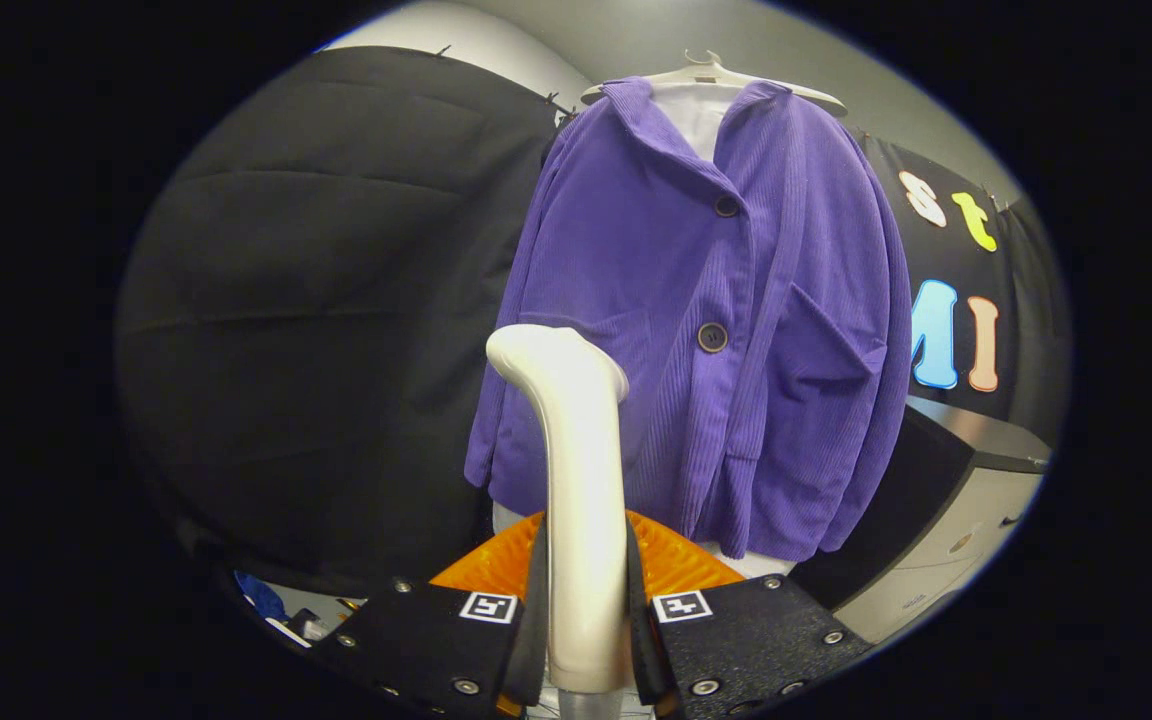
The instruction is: Iron the clothes twice with a garment steamer, once on the left side and once on the right side.
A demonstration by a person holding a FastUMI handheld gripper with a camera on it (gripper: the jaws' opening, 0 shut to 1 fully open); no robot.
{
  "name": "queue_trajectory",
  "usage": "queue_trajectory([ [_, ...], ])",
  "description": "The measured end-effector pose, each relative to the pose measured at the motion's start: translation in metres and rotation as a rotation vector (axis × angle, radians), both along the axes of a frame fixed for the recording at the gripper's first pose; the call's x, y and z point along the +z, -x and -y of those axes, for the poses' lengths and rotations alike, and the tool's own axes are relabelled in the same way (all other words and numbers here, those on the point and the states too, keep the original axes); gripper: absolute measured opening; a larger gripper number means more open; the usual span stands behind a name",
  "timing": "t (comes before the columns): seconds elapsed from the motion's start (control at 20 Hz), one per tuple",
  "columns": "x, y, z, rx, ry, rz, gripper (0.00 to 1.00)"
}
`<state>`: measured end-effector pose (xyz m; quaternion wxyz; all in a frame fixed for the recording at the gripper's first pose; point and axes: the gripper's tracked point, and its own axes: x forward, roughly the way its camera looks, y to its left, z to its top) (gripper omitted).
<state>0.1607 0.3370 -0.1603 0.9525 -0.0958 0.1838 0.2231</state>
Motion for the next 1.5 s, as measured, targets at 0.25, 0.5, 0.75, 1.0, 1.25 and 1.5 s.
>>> queue_trajectory([
  [0.25, -0.038, 0.02, 0.003, 0.007, 0.016, -0.071, 0.35],
  [0.5, -0.07, 0.043, 0.013, -0.008, 0.018, -0.178, 0.35],
  [0.75, -0.051, 0.085, 0.044, -0.04, -0.042, -0.196, 0.35],
  [1.0, 0.003, 0.122, 0.107, -0.087, -0.112, -0.132, 0.35],
  [1.25, 0.049, 0.15, 0.185, -0.157, -0.167, -0.087, 0.35],
  [1.5, 0.09, 0.187, 0.258, -0.209, -0.214, -0.061, 0.35],
])
